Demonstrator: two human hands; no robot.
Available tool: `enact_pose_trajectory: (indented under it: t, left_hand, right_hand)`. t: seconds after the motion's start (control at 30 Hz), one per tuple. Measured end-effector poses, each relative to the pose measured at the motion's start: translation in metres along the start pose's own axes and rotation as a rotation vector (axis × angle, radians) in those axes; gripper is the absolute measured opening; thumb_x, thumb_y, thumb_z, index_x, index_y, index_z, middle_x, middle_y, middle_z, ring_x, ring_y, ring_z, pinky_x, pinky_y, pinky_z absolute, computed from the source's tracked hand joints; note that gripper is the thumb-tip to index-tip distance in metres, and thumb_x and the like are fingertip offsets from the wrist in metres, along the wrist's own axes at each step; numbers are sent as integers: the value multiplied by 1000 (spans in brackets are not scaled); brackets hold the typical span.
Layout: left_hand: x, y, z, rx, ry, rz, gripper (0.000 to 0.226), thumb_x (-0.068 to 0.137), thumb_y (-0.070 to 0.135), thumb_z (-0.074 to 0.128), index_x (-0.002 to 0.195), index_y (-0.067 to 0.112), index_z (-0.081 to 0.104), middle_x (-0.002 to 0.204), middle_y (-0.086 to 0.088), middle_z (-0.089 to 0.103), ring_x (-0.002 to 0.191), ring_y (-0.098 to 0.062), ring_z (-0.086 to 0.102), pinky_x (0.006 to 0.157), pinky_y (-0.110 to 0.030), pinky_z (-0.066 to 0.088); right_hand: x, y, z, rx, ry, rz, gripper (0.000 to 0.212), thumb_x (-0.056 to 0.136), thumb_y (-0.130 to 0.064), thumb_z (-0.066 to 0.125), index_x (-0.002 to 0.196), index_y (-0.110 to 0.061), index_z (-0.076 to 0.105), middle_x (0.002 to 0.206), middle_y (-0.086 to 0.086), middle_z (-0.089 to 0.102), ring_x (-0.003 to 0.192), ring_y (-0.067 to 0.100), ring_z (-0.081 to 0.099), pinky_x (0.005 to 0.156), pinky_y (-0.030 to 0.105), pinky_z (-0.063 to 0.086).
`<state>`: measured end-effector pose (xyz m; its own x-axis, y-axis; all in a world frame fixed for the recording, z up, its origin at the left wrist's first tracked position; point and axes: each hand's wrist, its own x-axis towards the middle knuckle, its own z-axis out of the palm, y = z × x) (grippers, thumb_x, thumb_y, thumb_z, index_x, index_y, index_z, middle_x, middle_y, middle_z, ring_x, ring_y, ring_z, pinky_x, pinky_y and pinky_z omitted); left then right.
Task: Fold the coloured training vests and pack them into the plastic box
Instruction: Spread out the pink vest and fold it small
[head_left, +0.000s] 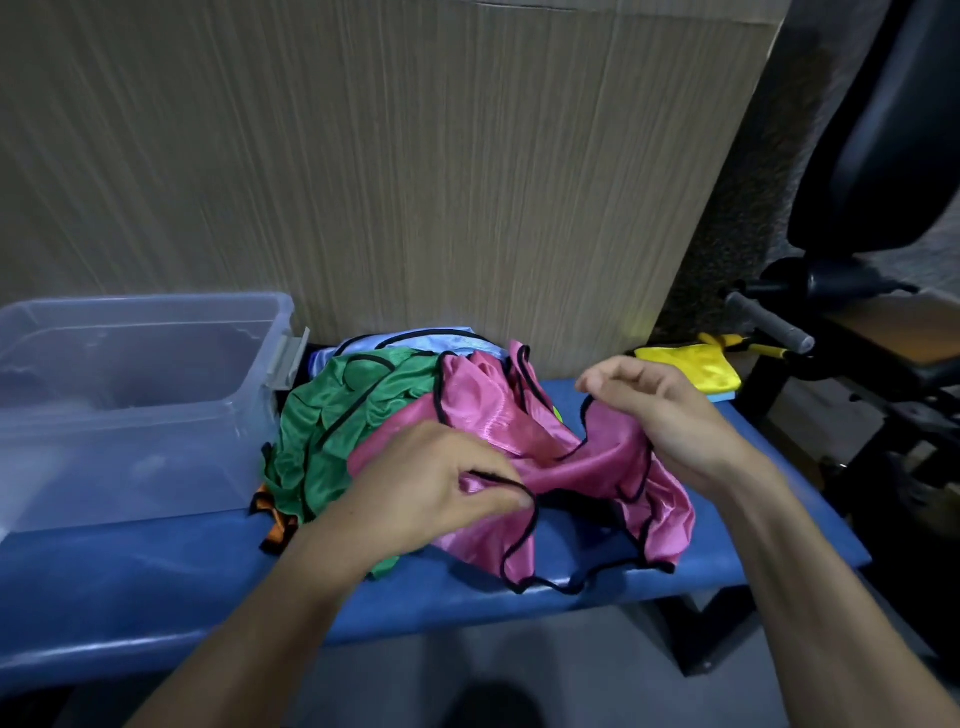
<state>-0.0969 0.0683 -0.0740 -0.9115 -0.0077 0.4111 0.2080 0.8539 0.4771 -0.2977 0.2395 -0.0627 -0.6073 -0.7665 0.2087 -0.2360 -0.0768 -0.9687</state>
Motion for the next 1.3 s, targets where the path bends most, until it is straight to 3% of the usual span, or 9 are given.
enact_pose_trajectory:
  t: [0.23, 0.4, 0.5, 0.63, 0.77, 0.93, 1.07, 1.2, 1.3]
  left_hand:
    - [10, 11, 28, -170, -481, -92, 39, 81, 23, 83, 118, 25, 73, 105, 12, 73, 94, -1, 66, 82, -13, 48]
    - [14, -27, -9, -140, 131, -229, 35, 84, -4, 68, 100, 27, 75, 95, 13, 72, 87, -7, 67, 76, -20, 48]
    - [14, -47, -9, 8, 42, -270, 51, 79, -13, 58, 102, 30, 74, 103, 19, 69, 94, -3, 63, 81, -22, 45]
    - [14, -65, 0, 285, 15, -256, 58, 88, -4, 54, 130, 36, 61, 134, 18, 55, 122, -12, 45, 108, -40, 37]
    - [14, -70, 0, 442, -124, -273, 34, 97, 38, 61, 131, 45, 59, 126, 22, 52, 114, -8, 34, 93, -33, 25]
    - [6, -71, -9, 472, 79, -185, 19, 91, 46, 63, 104, 37, 73, 96, 21, 56, 98, -12, 39, 91, -41, 37]
    - [1, -55, -24, 325, 348, -96, 20, 94, 44, 61, 101, 32, 76, 88, 22, 61, 92, -14, 47, 83, -36, 44]
    - [2, -19, -33, -32, 488, -62, 7, 89, 39, 75, 95, 36, 76, 66, 9, 60, 63, -10, 52, 64, -24, 44]
    - [0, -10, -25, -71, 417, -47, 12, 89, 33, 77, 94, 44, 76, 56, 1, 52, 53, -20, 44, 52, -35, 40]
  right_hand:
    - [-16, 25, -8, -308, -187, 276, 12, 98, -5, 64, 105, -2, 72, 50, -15, 51, 49, -1, 43, 56, 12, 34]
    - [-18, 11, -9, -243, -250, 308, 37, 96, 14, 48, 109, -8, 75, 85, 4, 72, 76, 14, 64, 72, 15, 45]
    - [-21, 2, -7, -245, -269, 299, 50, 88, 24, 36, 108, -1, 75, 106, 7, 77, 88, 1, 69, 77, 11, 46]
    - [-29, -14, -4, -398, -311, 306, 45, 91, 21, 34, 103, 5, 74, 54, -14, 64, 42, -2, 42, 51, 9, 32]
    - [-30, -13, -3, -423, -235, 296, 47, 93, 16, 33, 98, 0, 77, 38, -15, 43, 33, 5, 30, 40, 13, 24]
    - [-20, 5, 1, -485, -63, 267, 32, 98, -3, 51, 91, -13, 81, 53, -6, 56, 43, 8, 45, 48, 22, 34]
    - [-11, 13, 6, -542, 128, 54, 13, 95, -26, 69, 101, -20, 79, 103, -7, 76, 101, 5, 69, 97, 31, 53]
    - [-15, 1, 26, -484, 58, -217, 44, 87, -35, 77, 127, -18, 70, 124, -9, 65, 118, -9, 56, 96, 8, 40]
    - [-16, 4, 38, -505, -108, -207, 71, 80, -44, 82, 142, -21, 58, 134, -11, 57, 125, -2, 53, 104, 14, 40]
